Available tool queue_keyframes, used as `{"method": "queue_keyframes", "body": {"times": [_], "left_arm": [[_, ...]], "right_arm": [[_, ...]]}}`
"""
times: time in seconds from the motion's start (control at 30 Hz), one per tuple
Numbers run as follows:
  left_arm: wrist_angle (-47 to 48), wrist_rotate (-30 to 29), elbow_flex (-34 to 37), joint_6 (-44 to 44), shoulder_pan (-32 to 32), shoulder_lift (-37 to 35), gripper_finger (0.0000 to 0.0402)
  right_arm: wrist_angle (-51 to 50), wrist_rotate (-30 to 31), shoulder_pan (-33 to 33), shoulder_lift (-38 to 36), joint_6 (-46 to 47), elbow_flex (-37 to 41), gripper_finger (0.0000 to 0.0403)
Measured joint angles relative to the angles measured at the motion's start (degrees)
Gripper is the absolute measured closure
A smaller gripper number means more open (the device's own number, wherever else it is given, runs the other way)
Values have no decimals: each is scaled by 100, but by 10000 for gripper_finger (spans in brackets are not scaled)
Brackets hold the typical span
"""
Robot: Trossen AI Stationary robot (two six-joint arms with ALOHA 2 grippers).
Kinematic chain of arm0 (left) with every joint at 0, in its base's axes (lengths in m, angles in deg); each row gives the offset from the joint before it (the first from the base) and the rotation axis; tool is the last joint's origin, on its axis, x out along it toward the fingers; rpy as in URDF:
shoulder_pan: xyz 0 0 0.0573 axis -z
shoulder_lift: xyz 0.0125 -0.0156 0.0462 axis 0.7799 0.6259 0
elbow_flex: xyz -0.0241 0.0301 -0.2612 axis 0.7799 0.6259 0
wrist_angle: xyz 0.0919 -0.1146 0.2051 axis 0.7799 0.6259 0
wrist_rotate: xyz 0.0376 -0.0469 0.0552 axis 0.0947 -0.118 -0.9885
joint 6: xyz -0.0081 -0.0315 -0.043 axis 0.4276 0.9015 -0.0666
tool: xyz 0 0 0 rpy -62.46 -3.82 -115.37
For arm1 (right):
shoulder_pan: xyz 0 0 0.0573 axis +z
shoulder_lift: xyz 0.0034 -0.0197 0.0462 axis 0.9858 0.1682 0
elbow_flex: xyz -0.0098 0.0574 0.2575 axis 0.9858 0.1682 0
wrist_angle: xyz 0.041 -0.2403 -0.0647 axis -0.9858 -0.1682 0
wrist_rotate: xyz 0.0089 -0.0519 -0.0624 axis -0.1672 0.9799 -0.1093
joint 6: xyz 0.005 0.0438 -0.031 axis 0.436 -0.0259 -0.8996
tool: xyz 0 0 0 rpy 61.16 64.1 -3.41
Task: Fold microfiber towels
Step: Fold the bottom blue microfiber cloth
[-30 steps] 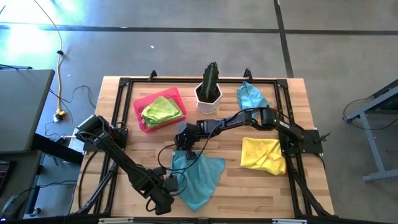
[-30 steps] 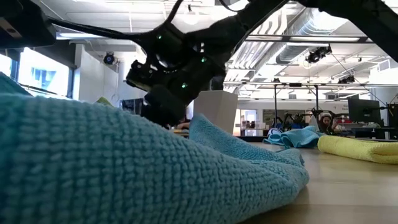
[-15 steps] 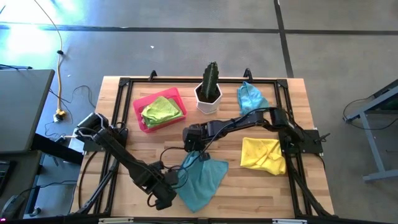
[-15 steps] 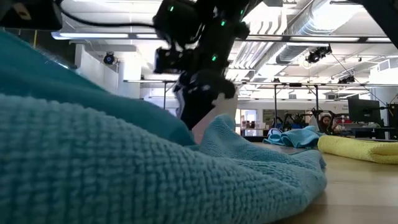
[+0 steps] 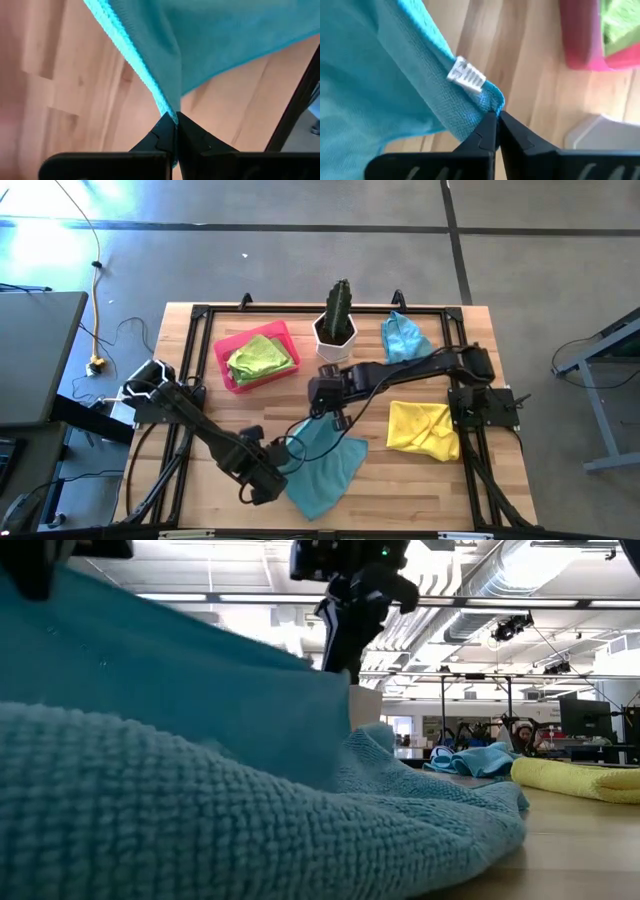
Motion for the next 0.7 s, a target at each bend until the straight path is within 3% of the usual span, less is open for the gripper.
{"method": "queue_keyframes", "body": {"times": [0.43,0.7], "left_arm": [[610,-421,-662,-1004,-469,2,401],[1234,-617,-659,-1626,-1008,4,401]], "right_arm": [[-373,510,7,-477,228,458,403],[-686,1431,7,-1143,527,499,403]]}}
